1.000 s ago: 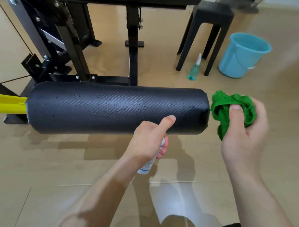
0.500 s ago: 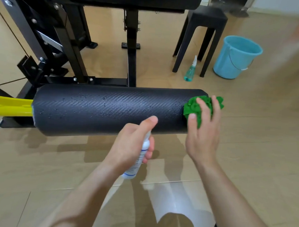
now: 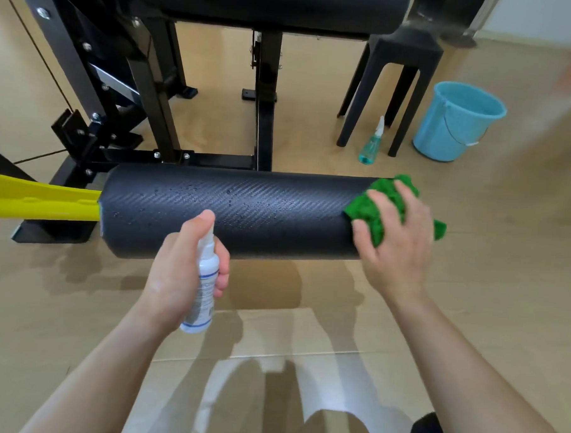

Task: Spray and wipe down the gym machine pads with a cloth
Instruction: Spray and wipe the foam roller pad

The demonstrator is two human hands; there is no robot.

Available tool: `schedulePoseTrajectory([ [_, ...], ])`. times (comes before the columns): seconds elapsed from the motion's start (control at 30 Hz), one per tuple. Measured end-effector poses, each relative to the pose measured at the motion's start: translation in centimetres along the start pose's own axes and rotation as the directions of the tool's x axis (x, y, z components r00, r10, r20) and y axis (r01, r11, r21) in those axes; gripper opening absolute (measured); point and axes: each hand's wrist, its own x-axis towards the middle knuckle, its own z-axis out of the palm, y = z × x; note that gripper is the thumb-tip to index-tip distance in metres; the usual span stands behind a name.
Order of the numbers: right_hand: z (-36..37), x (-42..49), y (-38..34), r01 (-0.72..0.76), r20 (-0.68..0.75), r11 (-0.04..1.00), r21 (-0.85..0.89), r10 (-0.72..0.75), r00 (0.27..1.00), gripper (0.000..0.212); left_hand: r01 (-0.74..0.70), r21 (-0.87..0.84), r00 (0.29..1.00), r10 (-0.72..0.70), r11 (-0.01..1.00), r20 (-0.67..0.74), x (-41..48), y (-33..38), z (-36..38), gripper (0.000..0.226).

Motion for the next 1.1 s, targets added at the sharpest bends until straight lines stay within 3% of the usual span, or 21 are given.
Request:
schedulePoseTrajectory([
  [0.07, 0.3, 0.0, -1.2, -0.229, -0.06, 0.971, 0.064, 0.233, 0.971, 0.043, -0.02, -0.003, 1.0, 0.02, 1.0, 0.012, 0.0, 0.2, 0.0, 0.07],
  [0.13, 1.3, 0.2, -5.7, -0.314, -0.087, 0.946, 0.078, 0.321, 0.943, 0.038, -0.041, -0.027, 0.999, 0.042, 0.999, 0.011, 0.0, 0.8, -0.3, 0.07],
  [0.3, 4.4, 0.0, -18.1, 0.056, 0.003, 0.989, 0.134, -0.057, 0.998, 0.039, -0.053, -0.068, 0.997, 0.049, 0.996, -0.055, -0.2, 1.6, -2.3, 0.069],
  [0.37, 4.7, 0.3, -19.0, 0.196, 0.025, 0.97, 0.141, -0.202, 0.979, 0.038, -0.04, -0.078, 0.996, 0.034, 0.996, -0.083, -0.3, 1.6, -3.4, 0.07],
  [0.47, 3.5, 1.3, -15.0, 0.37, 0.066, 0.926, 0.07, -0.375, 0.925, 0.04, -0.007, -0.099, 0.99, -0.007, 0.995, -0.143, -0.1, 1.4, -4.6, 0.068],
  [0.53, 2.4, 1.3, -11.3, 0.282, 0.049, 0.959, 0.036, -0.283, 0.958, 0.04, 0.01, -0.101, 0.986, -0.027, 0.995, -0.167, 0.1, 1.2, -4.9, 0.066],
  [0.6, 1.8, 0.5, -9.8, 0.095, 0.034, 0.995, 0.031, -0.096, 0.995, 0.04, 0.01, -0.118, 0.985, -0.03, 0.993, -0.169, 0.2, 1.0, -5.4, 0.066],
  [0.67, 2.6, -0.2, -11.6, -0.032, 0.009, 0.999, 0.036, 0.031, 0.999, 0.04, -0.008, -0.123, 0.985, -0.014, 0.992, -0.174, 0.1, 0.6, -6.2, 0.065],
  [0.73, 4.1, -0.4, -15.8, -0.035, 0.004, 0.998, 0.053, 0.035, 0.999, 0.04, -0.028, -0.128, 0.982, 0.003, 0.991, -0.191, -0.3, 0.5, -7.4, 0.065],
  [0.97, 8.1, -0.8, -30.6, 0.292, 0.057, 0.942, 0.164, -0.305, 0.951, 0.036, -0.082, -0.225, 0.935, -0.003, 0.971, -0.354, -1.5, 0.7, -11.9, 0.067],
  [1.1, 7.9, 0.1, -29.7, 0.594, 0.115, 0.785, 0.175, -0.615, 0.78, 0.034, -0.074, -0.247, 0.933, -0.02, 0.966, -0.359, -1.7, 0.7, -12.0, 0.066],
])
